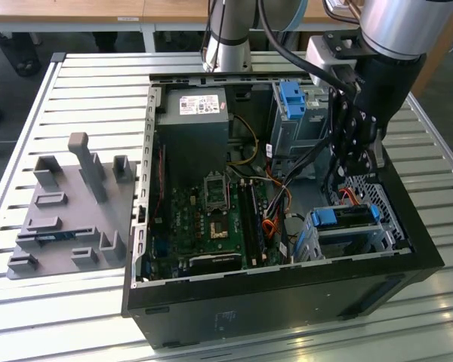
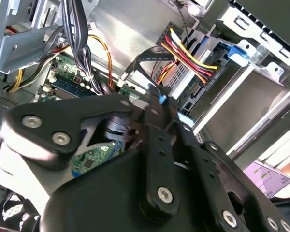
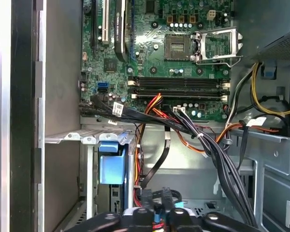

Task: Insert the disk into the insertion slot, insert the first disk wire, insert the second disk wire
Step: 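Insert the second disk wire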

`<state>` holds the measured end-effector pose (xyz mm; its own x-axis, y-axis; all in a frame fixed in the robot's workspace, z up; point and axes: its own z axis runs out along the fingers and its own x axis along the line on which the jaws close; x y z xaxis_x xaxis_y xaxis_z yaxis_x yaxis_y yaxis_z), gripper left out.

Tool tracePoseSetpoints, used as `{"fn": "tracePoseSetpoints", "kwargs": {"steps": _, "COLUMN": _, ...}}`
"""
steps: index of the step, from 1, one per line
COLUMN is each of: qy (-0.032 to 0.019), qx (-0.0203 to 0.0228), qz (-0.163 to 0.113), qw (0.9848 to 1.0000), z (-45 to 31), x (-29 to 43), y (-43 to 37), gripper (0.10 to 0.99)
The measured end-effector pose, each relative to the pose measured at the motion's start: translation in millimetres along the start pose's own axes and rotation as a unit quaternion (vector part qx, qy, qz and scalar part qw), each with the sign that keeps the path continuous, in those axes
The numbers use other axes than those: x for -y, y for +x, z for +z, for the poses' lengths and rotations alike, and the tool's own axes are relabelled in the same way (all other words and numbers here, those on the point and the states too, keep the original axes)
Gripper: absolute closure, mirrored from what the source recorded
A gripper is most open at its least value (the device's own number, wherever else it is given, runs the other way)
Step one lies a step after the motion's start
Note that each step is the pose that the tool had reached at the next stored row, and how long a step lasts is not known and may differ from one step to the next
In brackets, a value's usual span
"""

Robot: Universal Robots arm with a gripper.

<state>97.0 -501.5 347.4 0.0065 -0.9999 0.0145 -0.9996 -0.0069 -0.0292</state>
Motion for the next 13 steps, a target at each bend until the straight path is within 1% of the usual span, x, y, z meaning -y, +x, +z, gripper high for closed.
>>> {"fn": "tracePoseSetpoints", "kwargs": {"steps": 1, "qy": 0.0000, "qx": -0.0004, "qz": 0.000, "qw": 1.0000, "z": 0.5, "x": 0.1, "y": -0.2, "gripper": 0.855}}
{"fn": "tracePoseSetpoints", "kwargs": {"steps": 2, "qy": 0.0000, "qx": -0.0007, "qz": 0.001, "qw": 1.0000, "z": 1.0, "x": 0.2, "y": -0.4, "gripper": 0.914}}
{"fn": "tracePoseSetpoints", "kwargs": {"steps": 3, "qy": 0.0000, "qx": -0.0008, "qz": 0.001, "qw": 1.0000, "z": 1.4, "x": 0.4, "y": -0.6, "gripper": 0.937}}
{"fn": "tracePoseSetpoints", "kwargs": {"steps": 6, "qy": -0.0001, "qx": -0.0002, "qz": 0.001, "qw": 1.0000, "z": 2.5, "x": 0.9, "y": -0.5, "gripper": 0.937}}
{"fn": "tracePoseSetpoints", "kwargs": {"steps": 7, "qy": -0.0001, "qx": 0.0039, "qz": 0.002, "qw": 1.0000, "z": 2.6, "x": 0.9, "y": -0.4, "gripper": 0.937}}
{"fn": "tracePoseSetpoints", "kwargs": {"steps": 10, "qy": 0.0001, "qx": 0.0309, "qz": 0.002, "qw": 0.9995, "z": 2.8, "x": 0.9, "y": 0.2, "gripper": 0.937}}
{"fn": "tracePoseSetpoints", "kwargs": {"steps": 11, "qy": 0.0001, "qx": 0.0332, "qz": 0.002, "qw": 0.9994, "z": 2.9, "x": 0.9, "y": 0.4, "gripper": 0.937}}
{"fn": "tracePoseSetpoints", "kwargs": {"steps": 13, "qy": 0.0001, "qx": 0.0332, "qz": 0.002, "qw": 0.9994, "z": 3.0, "x": 0.9, "y": 1.6, "gripper": 0.937}}
